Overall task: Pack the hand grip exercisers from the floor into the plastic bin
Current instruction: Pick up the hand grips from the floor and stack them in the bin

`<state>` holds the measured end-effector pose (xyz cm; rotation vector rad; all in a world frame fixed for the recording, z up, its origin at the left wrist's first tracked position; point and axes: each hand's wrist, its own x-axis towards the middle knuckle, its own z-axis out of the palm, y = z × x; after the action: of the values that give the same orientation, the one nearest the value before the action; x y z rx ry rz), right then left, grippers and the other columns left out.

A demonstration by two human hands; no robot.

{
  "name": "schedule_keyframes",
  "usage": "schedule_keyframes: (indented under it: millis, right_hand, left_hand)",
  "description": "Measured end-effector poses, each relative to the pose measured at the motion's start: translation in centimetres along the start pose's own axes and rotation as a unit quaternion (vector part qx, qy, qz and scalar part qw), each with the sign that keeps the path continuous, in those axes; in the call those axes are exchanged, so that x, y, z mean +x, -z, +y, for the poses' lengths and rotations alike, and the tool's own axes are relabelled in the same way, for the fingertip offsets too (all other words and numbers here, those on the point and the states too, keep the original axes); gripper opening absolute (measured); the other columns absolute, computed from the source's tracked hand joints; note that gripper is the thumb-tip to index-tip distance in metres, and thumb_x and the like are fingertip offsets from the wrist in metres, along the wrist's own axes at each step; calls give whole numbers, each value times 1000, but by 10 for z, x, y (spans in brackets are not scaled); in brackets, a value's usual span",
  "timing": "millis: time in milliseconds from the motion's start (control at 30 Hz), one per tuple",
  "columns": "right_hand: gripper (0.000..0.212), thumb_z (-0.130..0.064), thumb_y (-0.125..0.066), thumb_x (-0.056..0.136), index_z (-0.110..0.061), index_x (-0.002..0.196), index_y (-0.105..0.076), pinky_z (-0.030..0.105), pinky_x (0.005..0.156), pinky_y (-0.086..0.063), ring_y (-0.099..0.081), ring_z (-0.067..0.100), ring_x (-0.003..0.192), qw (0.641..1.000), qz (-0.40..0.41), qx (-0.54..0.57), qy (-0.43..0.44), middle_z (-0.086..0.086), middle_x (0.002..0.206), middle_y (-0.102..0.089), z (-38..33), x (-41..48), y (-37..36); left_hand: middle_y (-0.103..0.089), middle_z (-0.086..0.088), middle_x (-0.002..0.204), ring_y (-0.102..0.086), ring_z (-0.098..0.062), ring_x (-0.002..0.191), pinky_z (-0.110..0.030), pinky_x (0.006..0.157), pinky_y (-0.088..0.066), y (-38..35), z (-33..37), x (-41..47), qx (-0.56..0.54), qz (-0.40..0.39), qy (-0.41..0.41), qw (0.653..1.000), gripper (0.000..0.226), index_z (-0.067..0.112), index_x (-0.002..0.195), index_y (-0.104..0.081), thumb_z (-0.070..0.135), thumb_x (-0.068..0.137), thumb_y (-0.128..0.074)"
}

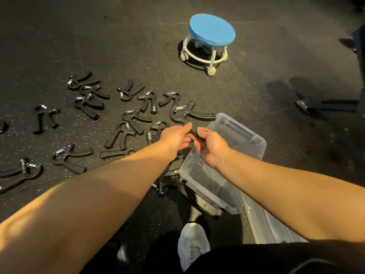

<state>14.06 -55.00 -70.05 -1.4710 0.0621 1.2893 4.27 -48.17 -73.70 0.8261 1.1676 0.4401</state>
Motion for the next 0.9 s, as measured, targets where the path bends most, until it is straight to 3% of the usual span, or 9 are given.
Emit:
schedule_keyframes:
  millis: [100,167,233,300,400,533,667,800,900]
  right_hand:
    - [14,-11,-62,97,-13,111,-65,16,52,-53,-72,9,74,1000,-17,-5,-7,6,87,-76,7,3,6]
    - [18,-15,-68,93,-11,111,-66,18,55,-54,-69,10,65,999,9,-28,-17,5,81,-75,14,5,9]
    - [15,-18,-71,91,-8,103,-68,21,51,-51,-60,11,54,997,64,-46,-23,4,75,-72,20,8,10]
    - [16,-18,-70,92,-6,103,-68,23,50,-48,-55,12,54,991,119,-54,-6,6,77,-68,24,9,12]
    - [27,-27,-66,95,-4,109,-66,30,64,-54,-60,18,67,988,113,-75,75,8,80,-66,21,5,12]
    - [29,-42,-66,94,-14,105,-68,35,85,-59,-72,20,91,986,65,-68,141,5,98,-74,3,-4,7]
    - [37,-45,-71,89,-9,94,-71,32,74,-59,-73,17,76,984,111,-63,126,11,87,-77,-8,2,15]
    - [23,-25,-70,94,-3,99,-67,23,55,-54,-74,20,72,987,142,1,75,17,89,-77,-6,9,25]
    - [11,-16,-66,96,-5,96,-63,22,51,-52,-75,23,71,986,153,52,40,18,98,-75,-8,11,33]
  left_hand:
    - [-69,-10,91,-64,-16,78,-32,88,-58,-1,0,2,2,8,-26,1000,26,6,104,-69,28,91,-70]
    - [-72,-11,90,-67,-20,80,-39,95,-56,1,1,3,13,29,-35,999,30,5,98,-70,31,84,-75]
    - [-75,-12,92,-68,-21,83,-40,93,-56,4,1,9,54,55,-61,995,40,5,100,-72,35,74,-74]
    - [-69,-3,82,-62,-16,76,-26,80,-51,7,3,9,131,62,-116,983,23,8,88,-71,30,81,-72]
    - [-64,5,72,-58,-8,63,-19,62,-48,7,4,7,180,48,-194,963,5,17,84,-70,19,88,-70]
    - [-69,7,84,-61,-8,76,-26,75,-49,3,3,6,262,14,-287,921,20,22,100,-73,19,81,-77]
    - [-63,10,98,-48,-12,96,-28,86,-38,3,-1,7,403,-3,-378,833,27,26,109,-71,24,83,-76]
    - [-65,8,101,-48,-16,102,-30,92,-38,3,-2,7,449,-10,-433,782,29,25,110,-72,25,82,-78]
    - [-61,5,112,-45,-18,112,-34,101,-39,0,-5,7,431,18,-420,798,41,26,119,-70,33,80,-81]
